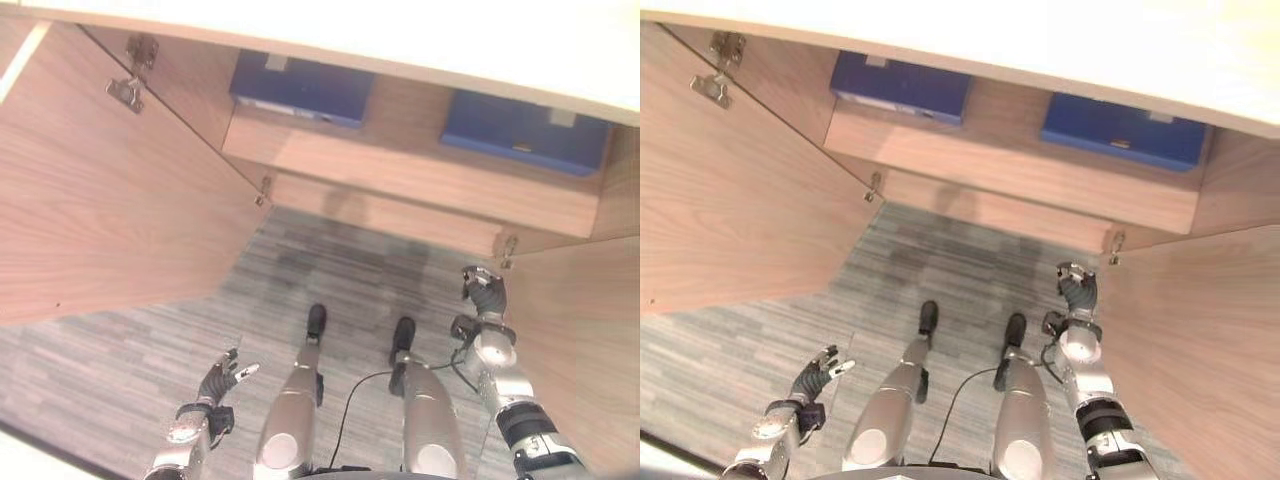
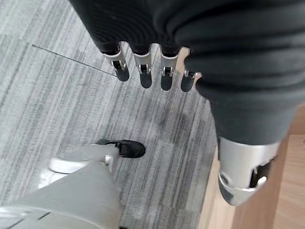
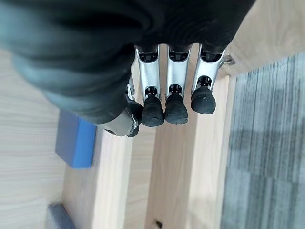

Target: Put the empty folder in the office cabinet

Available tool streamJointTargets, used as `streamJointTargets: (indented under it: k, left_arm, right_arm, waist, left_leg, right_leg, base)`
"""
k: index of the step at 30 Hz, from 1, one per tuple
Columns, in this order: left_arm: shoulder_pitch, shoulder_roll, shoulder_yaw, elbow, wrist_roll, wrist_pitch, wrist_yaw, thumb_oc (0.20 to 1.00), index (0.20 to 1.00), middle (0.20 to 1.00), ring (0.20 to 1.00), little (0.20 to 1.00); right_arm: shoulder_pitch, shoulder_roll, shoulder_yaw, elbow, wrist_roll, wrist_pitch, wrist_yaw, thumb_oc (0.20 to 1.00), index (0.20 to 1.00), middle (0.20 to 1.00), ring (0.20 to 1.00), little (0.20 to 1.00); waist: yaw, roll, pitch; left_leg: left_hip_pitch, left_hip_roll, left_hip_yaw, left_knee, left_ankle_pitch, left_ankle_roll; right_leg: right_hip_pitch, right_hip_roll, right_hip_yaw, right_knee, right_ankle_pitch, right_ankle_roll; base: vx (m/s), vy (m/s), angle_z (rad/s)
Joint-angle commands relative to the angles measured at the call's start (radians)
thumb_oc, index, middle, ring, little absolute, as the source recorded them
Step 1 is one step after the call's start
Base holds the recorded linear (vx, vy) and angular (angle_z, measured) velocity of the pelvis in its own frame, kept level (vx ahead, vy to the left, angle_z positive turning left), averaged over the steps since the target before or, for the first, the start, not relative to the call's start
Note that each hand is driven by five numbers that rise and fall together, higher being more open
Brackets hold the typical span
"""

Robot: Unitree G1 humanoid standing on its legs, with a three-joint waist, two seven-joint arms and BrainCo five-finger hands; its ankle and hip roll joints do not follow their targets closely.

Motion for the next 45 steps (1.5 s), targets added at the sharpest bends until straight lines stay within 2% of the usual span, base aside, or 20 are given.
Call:
streamJointTargets:
  k: [1, 6, 9, 11, 12, 13, 14, 15, 16, 17, 18, 25, 27, 30, 31, 32, 34, 39, 41, 45]
  left_arm:
    - [0.016, 0.011, 0.018, 0.04, 0.036, -0.003, 0.012, 1.0, 1.0, 1.0, 1.0, 1.0]
    - [0.03, 0.001, 0.041, 0.068, 0.057, 0.001, 0.009, 1.0, 1.0, 1.0, 1.0, 1.0]
    - [0.043, -0.006, 0.066, 0.095, 0.085, 0.004, 0.009, 1.0, 1.0, 1.0, 1.0, 1.0]
    - [0.05, -0.003, 0.075, 0.099, 0.091, 0.004, 0.014, 1.0, 1.0, 1.0, 1.0, 1.0]
    - [0.051, -0.003, 0.075, 0.099, 0.091, 0.004, 0.014, 1.0, 1.0, 1.0, 1.0, 1.0]
    - [0.043, -0.001, 0.074, 0.113, 0.1, 0.003, 0.026, 1.0, 1.0, 1.0, 1.0, 1.0]
    - [0.043, -0.001, 0.074, 0.113, 0.1, 0.003, 0.026, 1.0, 1.0, 1.0, 1.0, 1.0]
    - [0.03, -0.008, 0.062, 0.128, 0.095, -0.005, 0.03, 1.0, 1.0, 1.0, 1.0, 1.0]
    - [0.021, -0.007, 0.057, 0.133, 0.092, -0.004, 0.04, 1.0, 1.0, 1.0, 1.0, 1.0]
    - [0.021, -0.007, 0.057, 0.133, 0.092, -0.004, 0.04, 1.0, 1.0, 1.0, 1.0, 1.0]
    - [0.017, -0.009, 0.049, 0.155, 0.111, -0.01, 0.042, 1.0, 1.0, 1.0, 1.0, 1.0]
    - [0.018, -0.034, 0.068, 0.195, 0.088, -0.013, 0.057, 1.0, 1.0, 1.0, 1.0, 1.0]
    - [0.021, -0.051, 0.059, 0.21, 0.1, -0.007, 0.053, 1.0, 1.0, 1.0, 1.0, 1.0]
    - [0.021, -0.062, 0.064, 0.22, 0.128, 0.011, 0.045, 1.0, 1.0, 1.0, 1.0, 1.0]
    - [0.02, -0.063, 0.064, 0.22, 0.128, 0.011, 0.045, 1.0, 1.0, 1.0, 1.0, 1.0]
    - [0.029, -0.063, 0.069, 0.219, 0.134, 0.012, 0.043, 1.0, 1.0, 1.0, 1.0, 1.0]
    - [0.042, -0.063, 0.082, 0.229, 0.153, 0.012, 0.045, 1.0, 1.0, 1.0, 1.0, 1.0]
    - [0.04, -0.061, 0.096, 0.235, 0.152, 0.016, 0.048, 1.0, 1.0, 1.0, 1.0, 1.0]
    - [0.044, -0.062, 0.094, 0.228, 0.156, 0.018, 0.047, 1.0, 1.0, 1.0, 1.0, 1.0]
    - [0.039, -0.057, 0.087, 0.217, 0.159, 0.017, 0.051, 1.0, 1.0, 1.0, 1.0, 1.0]
  right_arm:
    - [-0.004, 0.004, 0.032, 0.017, -0.054, -0.007, 0.052, 1.0, 1.0, 1.0, 1.0, 1.0]
    - [0.066, 0.017, 0.093, 0.09, -0.1, 0.033, 0.139, 1.0, 1.0, 1.0, 1.0, 1.0]
    - [0.125, 0.031, 0.118, 0.127, -0.149, 0.057, 0.185, 1.0, 1.0, 1.0, 1.0, 1.0]
    - [0.144, 0.043, 0.128, 0.12, -0.155, 0.062, 0.204, 1.0, 1.0, 1.0, 1.0, 1.0]
    - [0.144, 0.043, 0.128, 0.12, -0.155, 0.062, 0.204, 1.0, 1.0, 1.0, 1.0, 1.0]
    - [0.154, 0.055, 0.124, 0.118, -0.144, 0.062, 0.207, 1.0, 1.0, 1.0, 1.0, 1.0]
    - [0.154, 0.055, 0.124, 0.118, -0.144, 0.062, 0.207, 1.0, 1.0, 1.0, 1.0, 1.0]
    - [0.174, 0.059, 0.124, 0.134, -0.117, 0.056, 0.205, 1.0, 1.0, 1.0, 1.0, 1.0]
    - [0.171, 0.055, 0.132, 0.134, -0.106, 0.057, 0.202, 1.0, 1.0, 1.0, 1.0, 1.0]
    - [0.171, 0.055, 0.132, 0.135, -0.106, 0.057, 0.202, 1.0, 1.0, 1.0, 1.0, 1.0]
    - [0.167, 0.051, 0.141, 0.142, -0.103, 0.054, 0.201, 1.0, 1.0, 1.0, 1.0, 1.0]
    - [0.172, 0.004, 0.159, 0.134, -0.146, 0.057, 0.208, 1.0, 1.0, 1.0, 1.0, 1.0]
    - [0.161, -0.019, 0.135, 0.159, -0.147, 0.06, 0.198, 1.0, 1.0, 1.0, 1.0, 1.0]
    - [0.147, -0.037, 0.118, 0.182, -0.139, 0.066, 0.189, 1.0, 1.0, 1.0, 1.0, 1.0]
    - [0.146, -0.037, 0.118, 0.183, -0.139, 0.066, 0.189, 1.0, 1.0, 1.0, 1.0, 1.0]
    - [0.15, -0.04, 0.114, 0.186, -0.139, 0.068, 0.188, 1.0, 1.0, 1.0, 1.0, 1.0]
    - [0.175, -0.043, 0.098, 0.184, -0.137, 0.067, 0.197, 1.0, 1.0, 1.0, 1.0, 1.0]
    - [0.211, -0.038, 0.075, 0.183, -0.13, 0.073, 0.204, 1.0, 1.0, 1.0, 1.0, 1.0]
    - [0.217, -0.035, 0.07, 0.183, -0.133, 0.076, 0.208, 1.0, 1.0, 1.0, 1.0, 1.0]
    - [0.192, -0.016, 0.07, 0.209, -0.135, 0.08, 0.201, 1.0, 1.0, 1.0, 1.0, 1.0]
  waist:
    - [0.013, -0.008, -0.049]
    - [0.008, -0.034, -0.108]
    - [0.012, -0.045, -0.155]
    - [0.009, -0.045, -0.151]
    - [0.011, -0.046, -0.149]
    - [0.006, -0.037, -0.158]
    - [0.005, -0.037, -0.157]
    - [-0.014, -0.033, -0.169]
    - [-0.014, -0.038, -0.175]
    - [-0.017, -0.038, -0.17]
    - [-0.002, -0.046, -0.191]
    - [0.009, -0.03, -0.214]
    - [0.001, -0.027, -0.207]
    - [-0.033, -0.045, -0.197]
    - [-0.031, -0.044, -0.199]
    - [-0.038, -0.05, -0.202]
    - [-0.052, -0.057, -0.224]
    - [-0.079, -0.048, -0.255]
    - [-0.08, -0.045, -0.269]
    - [-0.057, -0.058, -0.279]
  left_leg:
    - [0.06, 0.051, 0.079, -0.016, -0.057, -0.038]
    - [0.148, 0.053, 0.085, -0.022, -0.082, -0.027]
    - [0.226, 0.052, 0.079, -0.023, -0.111, -0.006]
    - [0.261, 0.055, 0.071, -0.017, -0.115, 0.012]
    - [0.262, 0.053, 0.073, -0.017, -0.115, 0.013]
    - [0.271, 0.055, 0.032, -0.015, -0.112, 0.017]
    - [0.273, 0.054, 0.032, -0.015, -0.113, 0.017]
    - [0.266, 0.04, -0.03, -0.005, -0.106, 0.018]
    - [0.257, 0.026, -0.043, -0.001, -0.1, 0.014]
    - [0.264, 0.026, -0.046, -0.001, -0.102, 0.014]
    - [0.261, 0.001, -0.083, -0.005, -0.093, 0.001]
    - [0.222, 0.002, -0.155, -0.028, -0.034, -0.054]
    - [0.181, 0.019, -0.088, -0.018, -0.013, -0.066]
    - [0.181, 0.115, 0.243, 0.069, -0.038, -0.052]
    - [0.176, 0.117, 0.244, 0.071, -0.038, -0.052]
    - [0.191, 0.145, 0.295, 0.102, -0.057, -0.054]
    - [0.252, 0.176, 0.318, 0.131, -0.094, -0.066]
    - [0.329, 0.207, 0.351, 0.09, -0.099, -0.085]
    - [0.344, 0.196, 0.353, 0.045, -0.098, -0.088]
    - [0.361, 0.148, 0.321, 0.015, -0.129, -0.066]
  right_leg:
    - [0.083, -0.027, 0.036, 0.015, -0.037, 0.093]
    - [0.17, -0.029, 0.024, -0.017, -0.026, 0.106]
    - [0.195, -0.042, 0.014, 0.073, -0.014, 0.138]
    - [0.176, -0.038, 0.044, 0.195, 0.044, 0.171]
    - [0.175, -0.039, 0.046, 0.199, 0.042, 0.172]
    - [0.174, 0.007, 0.12, 0.228, 0.032, 0.18]
    - [0.176, 0.007, 0.12, 0.229, 0.03, 0.18]
    - [0.212, 0.079, 0.249, 0.148, -0.058, 0.151]
    - [0.236, 0.094, 0.288, 0.079, -0.075, 0.125]
    - [0.246, 0.093, 0.285, 0.075, -0.077, 0.125]
    - [0.315, 0.078, 0.259, -0.038, -0.099, 0.091]
    - [0.392, 0.077, 0.17, -0.131, -0.103, 0.068]
    - [0.405, 0.061, 0.124, -0.151, -0.09, 0.068]
    - [0.397, 0.017, 0.057, -0.159, -0.066, 0.071]
    - [0.393, 0.019, 0.058, -0.161, -0.062, 0.07]
    - [0.389, 0.007, 0.037, -0.165, -0.049, 0.068]
    - [0.394, -0.016, -0.013, -0.177, -0.031, 0.062]
    - [0.398, -0.025, -0.085, -0.167, -0.027, 0.062]
    - [0.405, -0.028, -0.1, -0.168, -0.021, 0.07]
    - [0.417, -0.063, -0.104, -0.176, 0.015, 0.092]
  base:
    - [0.09, 0.083, -0.23]
    - [0.08, 0.098, -0.03]
    - [0.09, 0.154, 0.07]
    - [0.01, 0.075, 0.06]
    - [0.01, 0.016, 0.05]
    - [0.0, 0.0, 0.0]
    - [0.06, -0.014, 0.32]
    - [0.08, -0.031, 0.6]
    - [0.08, -0.03, 1.1]
    - [0.06, -0.076, 1.19]
    - [0.05, -0.118, 1.4]
    - [-0.05, -0.119, 1.03]
    - [-0.16, 0.004, 0.67]
    - [-0.21, 0.084, 0.6]
    - [-0.19, 0.048, 0.81]
    - [-0.14, 0.039, 0.74]
    - [-0.1, 0.045, 0.53]
    - [-0.02, 0.079, 0.77]
    - [0.04, 0.201, 0.9]
    - [0.01, 0.228, 0.36]
